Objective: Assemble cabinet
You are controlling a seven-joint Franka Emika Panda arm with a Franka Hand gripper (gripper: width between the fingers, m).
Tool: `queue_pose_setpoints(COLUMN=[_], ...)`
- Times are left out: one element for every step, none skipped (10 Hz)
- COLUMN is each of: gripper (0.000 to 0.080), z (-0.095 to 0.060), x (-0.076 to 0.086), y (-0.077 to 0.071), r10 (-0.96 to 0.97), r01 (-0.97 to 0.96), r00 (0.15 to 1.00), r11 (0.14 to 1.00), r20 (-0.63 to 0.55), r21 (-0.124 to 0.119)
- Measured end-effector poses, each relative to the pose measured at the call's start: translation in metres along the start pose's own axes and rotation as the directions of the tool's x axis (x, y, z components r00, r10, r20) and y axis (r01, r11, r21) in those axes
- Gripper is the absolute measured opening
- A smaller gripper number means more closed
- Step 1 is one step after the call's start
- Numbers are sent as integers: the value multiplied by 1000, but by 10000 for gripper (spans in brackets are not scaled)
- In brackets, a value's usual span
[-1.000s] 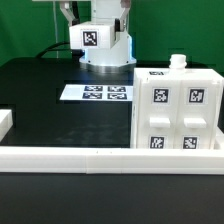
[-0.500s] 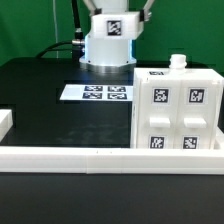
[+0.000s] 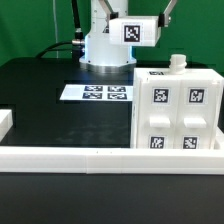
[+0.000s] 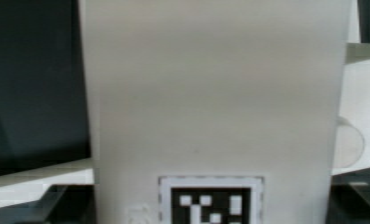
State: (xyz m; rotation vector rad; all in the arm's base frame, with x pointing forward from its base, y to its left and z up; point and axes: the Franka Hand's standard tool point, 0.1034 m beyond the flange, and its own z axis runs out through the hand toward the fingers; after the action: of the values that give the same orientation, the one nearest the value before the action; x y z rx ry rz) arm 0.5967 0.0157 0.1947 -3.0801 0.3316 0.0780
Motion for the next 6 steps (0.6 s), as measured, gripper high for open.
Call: queue_pose_setpoints(gripper=[557, 557, 557, 557, 557, 557], z=[2, 13, 11, 14, 20, 20], x=[-1, -8, -2, 4, 4, 4], y=[-4, -31, -36, -47, -54, -58], r10=[9, 43, 38, 43, 48, 47], r01=[-9, -43, -38, -43, -48, -46], r00=[1000, 999, 999, 999, 999, 999], r11=[1000, 999, 999, 999, 999, 999], r20=[3, 18, 15, 12, 10, 6], r21=[-2, -8, -7, -8, -10, -9])
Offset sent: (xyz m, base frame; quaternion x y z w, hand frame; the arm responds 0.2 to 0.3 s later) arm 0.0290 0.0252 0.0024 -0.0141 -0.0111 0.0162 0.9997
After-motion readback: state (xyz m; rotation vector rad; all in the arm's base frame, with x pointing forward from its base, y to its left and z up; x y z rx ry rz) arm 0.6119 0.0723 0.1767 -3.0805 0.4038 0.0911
